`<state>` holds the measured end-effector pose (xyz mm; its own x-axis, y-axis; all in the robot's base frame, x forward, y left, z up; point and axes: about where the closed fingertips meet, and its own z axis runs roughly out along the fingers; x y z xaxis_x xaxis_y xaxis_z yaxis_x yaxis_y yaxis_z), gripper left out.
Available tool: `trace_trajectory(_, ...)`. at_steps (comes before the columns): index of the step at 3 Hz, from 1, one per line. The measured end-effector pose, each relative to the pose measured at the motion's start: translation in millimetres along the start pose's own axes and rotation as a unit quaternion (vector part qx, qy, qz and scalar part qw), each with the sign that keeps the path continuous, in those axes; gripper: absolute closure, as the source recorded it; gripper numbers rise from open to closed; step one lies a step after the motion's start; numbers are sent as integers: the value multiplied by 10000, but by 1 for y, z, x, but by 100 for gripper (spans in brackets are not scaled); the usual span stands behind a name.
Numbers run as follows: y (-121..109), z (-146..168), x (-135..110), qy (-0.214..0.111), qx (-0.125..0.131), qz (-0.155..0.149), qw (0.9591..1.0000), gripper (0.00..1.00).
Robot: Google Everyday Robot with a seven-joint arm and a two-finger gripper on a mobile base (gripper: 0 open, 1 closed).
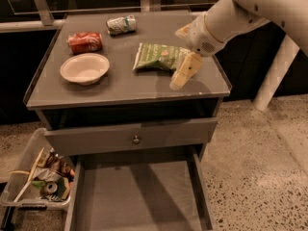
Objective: Place green jalapeno chip bag into middle drawer
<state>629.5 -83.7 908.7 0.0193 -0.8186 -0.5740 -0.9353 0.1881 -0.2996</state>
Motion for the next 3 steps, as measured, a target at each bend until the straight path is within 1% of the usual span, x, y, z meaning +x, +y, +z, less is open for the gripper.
trace_trajectory(1, -26, 20, 5, 32, -7, -25, 10000, 0)
trace_trajectory(2, -55, 27, 10, -28, 98, -94, 9999, 0)
trace_trajectory(3, -74, 35, 17, -165, 109, -47, 9998, 0)
